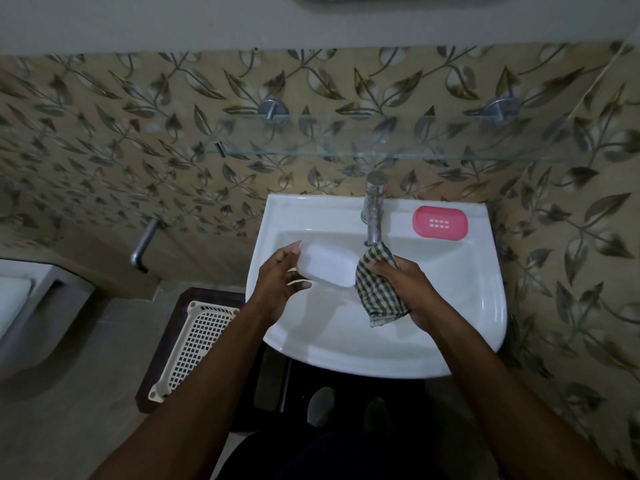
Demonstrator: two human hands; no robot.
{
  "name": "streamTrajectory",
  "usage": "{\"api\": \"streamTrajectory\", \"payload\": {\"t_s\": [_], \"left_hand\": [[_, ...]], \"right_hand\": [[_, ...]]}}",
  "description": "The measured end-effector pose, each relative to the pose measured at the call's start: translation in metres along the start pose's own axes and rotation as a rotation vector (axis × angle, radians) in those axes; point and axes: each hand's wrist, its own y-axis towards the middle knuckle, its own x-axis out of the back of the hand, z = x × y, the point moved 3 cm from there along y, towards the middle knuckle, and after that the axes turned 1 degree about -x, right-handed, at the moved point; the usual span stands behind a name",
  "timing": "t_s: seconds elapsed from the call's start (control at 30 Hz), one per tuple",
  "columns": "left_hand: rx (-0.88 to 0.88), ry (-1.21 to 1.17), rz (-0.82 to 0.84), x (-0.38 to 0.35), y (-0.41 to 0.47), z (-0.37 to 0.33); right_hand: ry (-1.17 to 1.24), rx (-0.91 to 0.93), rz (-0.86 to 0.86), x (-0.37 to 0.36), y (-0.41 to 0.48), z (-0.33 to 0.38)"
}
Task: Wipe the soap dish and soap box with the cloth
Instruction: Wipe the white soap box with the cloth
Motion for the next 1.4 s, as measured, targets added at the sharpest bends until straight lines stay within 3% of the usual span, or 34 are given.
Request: {"api": "streamTrajectory", "payload": {"t_s": [0.13,0.3,0.4,0.57,0.7,0.8,0.9,1.03,1.2,1.3,1.4], "left_hand": [[-0.048,-0.224,-0.010,-0.012,0.005,-0.007],[0.148,-0.643,0.189,-0.032,0.004,-0.011],[0.157,-0.665,0.238,-0.034,0.005,-0.012],[0.181,-0.639,0.280,-0.039,0.011,-0.005],[0.230,-0.552,0.276,-0.058,0.006,0.000],[0.238,-0.541,0.309,-0.070,0.003,0.006],[0.226,-0.602,0.313,-0.070,0.008,0.016],[0.226,-0.652,0.316,-0.062,0.013,0.020],[0.216,-0.588,0.266,-0.053,0.015,0.019],[0.214,-0.581,0.307,-0.053,0.016,0.020],[0.223,-0.566,0.322,-0.057,0.017,0.018]], "right_hand": [[0.070,0.009,0.017,-0.018,-0.019,0.011],[0.033,0.062,0.059,-0.045,-0.044,0.019],[-0.110,0.091,0.044,-0.046,-0.049,0.023],[-0.460,0.362,-0.200,-0.037,-0.051,0.061],[-0.896,0.638,-0.436,-0.062,-0.038,0.086],[-1.077,0.667,-0.518,-0.082,-0.020,0.078],[-1.055,0.591,-0.524,-0.091,-0.007,0.065],[-0.910,0.589,-0.359,-0.095,-0.007,0.060],[-1.028,0.562,-0.216,-0.091,-0.007,0.057],[-1.168,0.629,-0.359,-0.081,-0.009,0.066],[-1.103,0.616,-0.451,-0.081,-0.009,0.073]]}}
